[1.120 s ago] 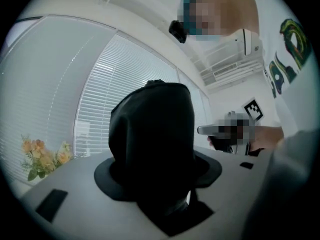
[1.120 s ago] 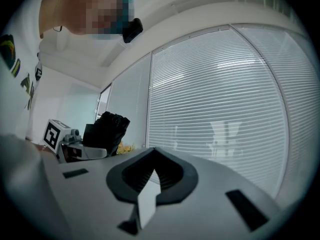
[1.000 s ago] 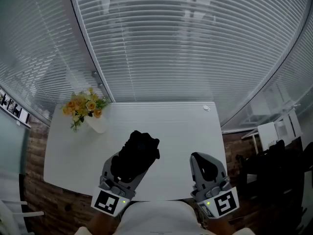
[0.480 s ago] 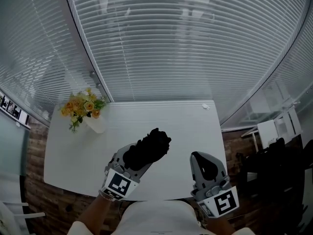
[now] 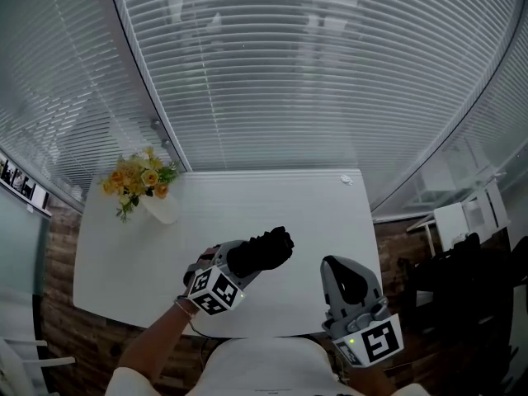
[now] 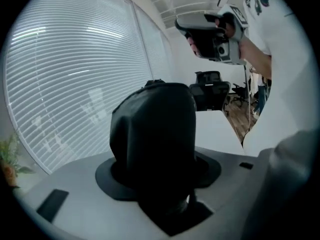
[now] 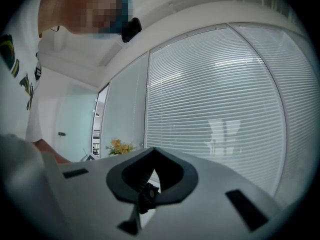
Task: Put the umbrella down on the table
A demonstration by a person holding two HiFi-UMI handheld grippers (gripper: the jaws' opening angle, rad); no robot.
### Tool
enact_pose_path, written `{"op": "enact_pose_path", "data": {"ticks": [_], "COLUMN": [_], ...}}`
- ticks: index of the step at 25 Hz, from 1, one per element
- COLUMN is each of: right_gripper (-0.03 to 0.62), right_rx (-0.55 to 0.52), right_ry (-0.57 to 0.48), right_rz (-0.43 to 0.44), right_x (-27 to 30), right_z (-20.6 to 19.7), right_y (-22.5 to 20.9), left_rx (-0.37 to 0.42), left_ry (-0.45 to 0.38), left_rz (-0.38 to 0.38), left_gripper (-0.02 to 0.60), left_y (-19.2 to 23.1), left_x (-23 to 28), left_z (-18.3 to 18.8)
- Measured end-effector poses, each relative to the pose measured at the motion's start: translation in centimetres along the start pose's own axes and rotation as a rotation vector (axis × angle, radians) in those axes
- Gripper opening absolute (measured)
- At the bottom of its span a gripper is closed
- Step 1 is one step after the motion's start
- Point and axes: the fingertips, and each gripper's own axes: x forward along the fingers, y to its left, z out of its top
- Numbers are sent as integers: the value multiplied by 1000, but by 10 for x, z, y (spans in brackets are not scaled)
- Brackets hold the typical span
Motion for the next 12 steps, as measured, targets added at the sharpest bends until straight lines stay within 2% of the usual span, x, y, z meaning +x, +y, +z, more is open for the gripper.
{"op": "enact_pose_path", "data": {"ticks": [8, 12], "right_gripper": [9, 9], "right_rx": [2, 3], "right_ry": [4, 6], "right_rz": [-6, -10], "right_x": [-2, -2], "right_z": [0, -1], "right_y": [-1, -2], "left_rx": [56, 127], "left_ry": [137, 212], "left_rz": [-78, -134], "left_gripper": [252, 252], "left_y": [-14, -25], "left_x": [41, 63], "left_z": [-41, -61]}}
